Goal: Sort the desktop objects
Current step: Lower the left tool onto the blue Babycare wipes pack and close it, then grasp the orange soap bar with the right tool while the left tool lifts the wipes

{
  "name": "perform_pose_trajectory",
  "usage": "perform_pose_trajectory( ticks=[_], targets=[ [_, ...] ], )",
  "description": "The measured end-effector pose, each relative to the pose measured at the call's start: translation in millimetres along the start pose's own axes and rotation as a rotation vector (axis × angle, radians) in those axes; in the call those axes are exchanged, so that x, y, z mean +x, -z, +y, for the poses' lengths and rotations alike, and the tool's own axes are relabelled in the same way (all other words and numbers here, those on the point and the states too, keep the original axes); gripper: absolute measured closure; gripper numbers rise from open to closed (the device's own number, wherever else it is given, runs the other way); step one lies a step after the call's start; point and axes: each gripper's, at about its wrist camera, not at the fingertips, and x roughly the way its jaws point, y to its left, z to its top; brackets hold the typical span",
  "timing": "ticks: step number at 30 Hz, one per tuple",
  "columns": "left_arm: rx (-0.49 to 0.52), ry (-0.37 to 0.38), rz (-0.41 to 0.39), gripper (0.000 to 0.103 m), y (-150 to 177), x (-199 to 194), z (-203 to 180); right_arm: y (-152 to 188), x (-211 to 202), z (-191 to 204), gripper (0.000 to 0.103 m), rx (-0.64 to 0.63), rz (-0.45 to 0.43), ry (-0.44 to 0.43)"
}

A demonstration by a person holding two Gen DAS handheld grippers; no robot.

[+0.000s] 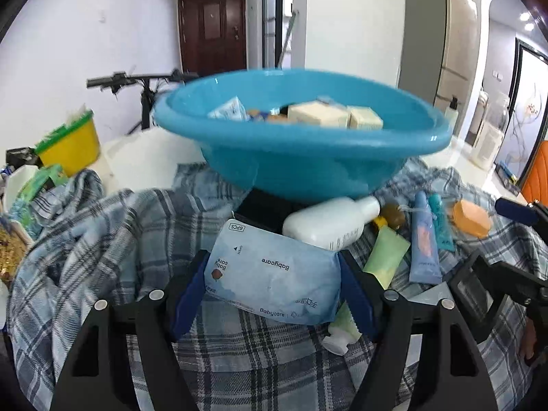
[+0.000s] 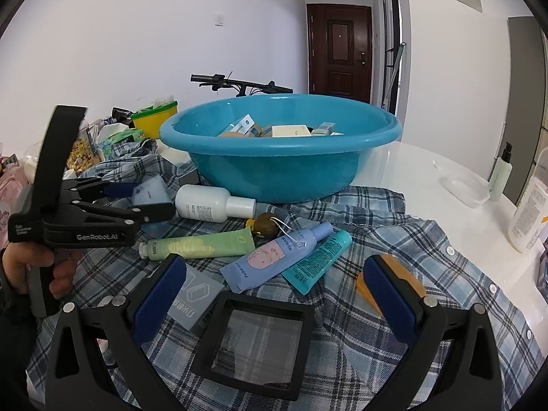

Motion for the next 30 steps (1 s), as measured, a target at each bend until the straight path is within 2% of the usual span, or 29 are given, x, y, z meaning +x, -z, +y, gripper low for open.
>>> perform_pose_trajectory(
  ticks=[5, 10, 15, 20, 25, 27, 30],
  targets=[
    [-0.015, -0.020, -0.081, 0.028, -1.3, -14.3, 0.0, 0.3, -6.8, -6.3, 0.000, 0.035, -0.035, 0.038],
    [-0.009, -0.021, -0.096, 0.027, -3.2, -16.9, 0.0, 0.3, -9.7, -15.7, 0.000, 0.074, -0.053, 0.051],
    [-0.006, -0.026, -0.093, 0.027, -3.2, -15.4, -1.1, 0.4, -9.8, -25.6, 0.000, 0.103, -0.045, 0.008],
    [-0.010, -0.022, -0.089, 0.027, -2.5, -14.6, -0.6, 0.3, -1.1, -44.4, 0.000, 0.072, 0.035, 0.101],
    [-0.001, -0.024, -0.093, 0.027, -1.5, -15.1, -3.0, -1.5, 15.7, -69.8, 0.000, 0.009, 0.138, 0.138],
    [0.002, -0.027, -0.094, 0.027, -1.5, -15.5, -3.8, -0.2, 20.7, -84.1, 0.011, 0.035, 0.169, 0.127],
    [0.002, -0.028, -0.093, 0.027, -1.4, -15.5, -4.2, 3.4, 29.9, -92.4, 0.022, 0.064, 0.212, 0.080]
  ],
)
